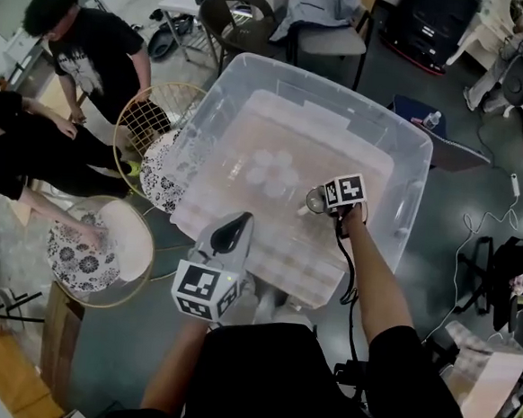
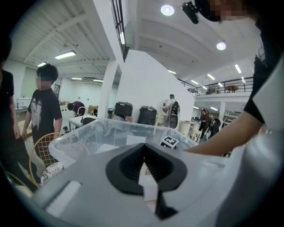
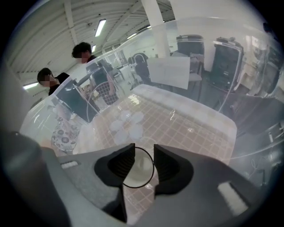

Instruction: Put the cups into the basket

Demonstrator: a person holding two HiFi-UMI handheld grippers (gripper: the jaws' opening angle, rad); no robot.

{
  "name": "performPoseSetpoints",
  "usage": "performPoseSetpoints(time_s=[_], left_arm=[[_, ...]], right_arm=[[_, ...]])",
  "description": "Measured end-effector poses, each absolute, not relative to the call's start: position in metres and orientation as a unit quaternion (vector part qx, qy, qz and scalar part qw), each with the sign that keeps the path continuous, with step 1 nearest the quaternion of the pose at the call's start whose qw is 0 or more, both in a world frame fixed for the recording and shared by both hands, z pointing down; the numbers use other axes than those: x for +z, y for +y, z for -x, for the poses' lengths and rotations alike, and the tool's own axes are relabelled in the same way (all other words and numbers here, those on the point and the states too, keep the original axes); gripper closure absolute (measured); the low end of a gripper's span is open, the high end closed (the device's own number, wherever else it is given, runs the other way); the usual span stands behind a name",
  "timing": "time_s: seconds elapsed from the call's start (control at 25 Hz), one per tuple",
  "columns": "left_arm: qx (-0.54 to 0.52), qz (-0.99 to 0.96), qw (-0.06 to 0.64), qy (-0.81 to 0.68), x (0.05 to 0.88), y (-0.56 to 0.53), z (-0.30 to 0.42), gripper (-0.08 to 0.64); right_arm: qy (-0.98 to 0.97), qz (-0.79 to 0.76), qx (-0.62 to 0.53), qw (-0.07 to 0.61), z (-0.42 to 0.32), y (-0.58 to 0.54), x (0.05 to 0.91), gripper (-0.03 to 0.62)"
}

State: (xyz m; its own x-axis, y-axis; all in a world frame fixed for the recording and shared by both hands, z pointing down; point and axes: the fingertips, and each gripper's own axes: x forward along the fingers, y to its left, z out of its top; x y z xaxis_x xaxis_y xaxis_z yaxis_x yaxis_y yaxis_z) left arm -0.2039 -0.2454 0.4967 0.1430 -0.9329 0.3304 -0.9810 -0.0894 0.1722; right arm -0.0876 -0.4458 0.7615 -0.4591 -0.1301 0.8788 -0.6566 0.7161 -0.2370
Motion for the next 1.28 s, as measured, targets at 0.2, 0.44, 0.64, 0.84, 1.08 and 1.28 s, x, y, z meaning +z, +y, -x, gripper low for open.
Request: performPoseSetpoints(time_s=[0.2, 0.44, 0.64, 0.84, 1.08, 1.28], left_arm=[[0.059, -0.74, 0.174, -0.647, 0.492, -0.245, 0.201, 0.555], [0.06, -0.744, 0.168, -0.643, 0.49, -0.243, 0.198, 0.555], [0.053, -0.747, 0.168, -0.641, 0.49, -0.244, 0.194, 0.555], [0.046, -0.752, 0.162, -0.637, 0.486, -0.247, 0.191, 0.555], [0.039, -0.758, 0.156, -0.632, 0.481, -0.249, 0.184, 0.555], [0.036, -0.761, 0.154, -0.629, 0.478, -0.25, 0.176, 0.555]], right_arm=[[-0.826, -0.25, 0.278, 0.421, 0.088, -0.447, 0.728, 0.459], [-0.863, -0.254, 0.244, 0.362, 0.091, -0.437, 0.667, 0.492], [-0.889, -0.251, 0.189, 0.333, 0.093, -0.423, 0.623, 0.53], [-0.907, -0.245, 0.164, 0.301, 0.097, -0.401, 0.586, 0.565], [-0.926, -0.245, 0.148, 0.246, 0.097, -0.375, 0.542, 0.588], [-0.937, -0.246, 0.138, 0.208, 0.091, -0.354, 0.512, 0.589]])
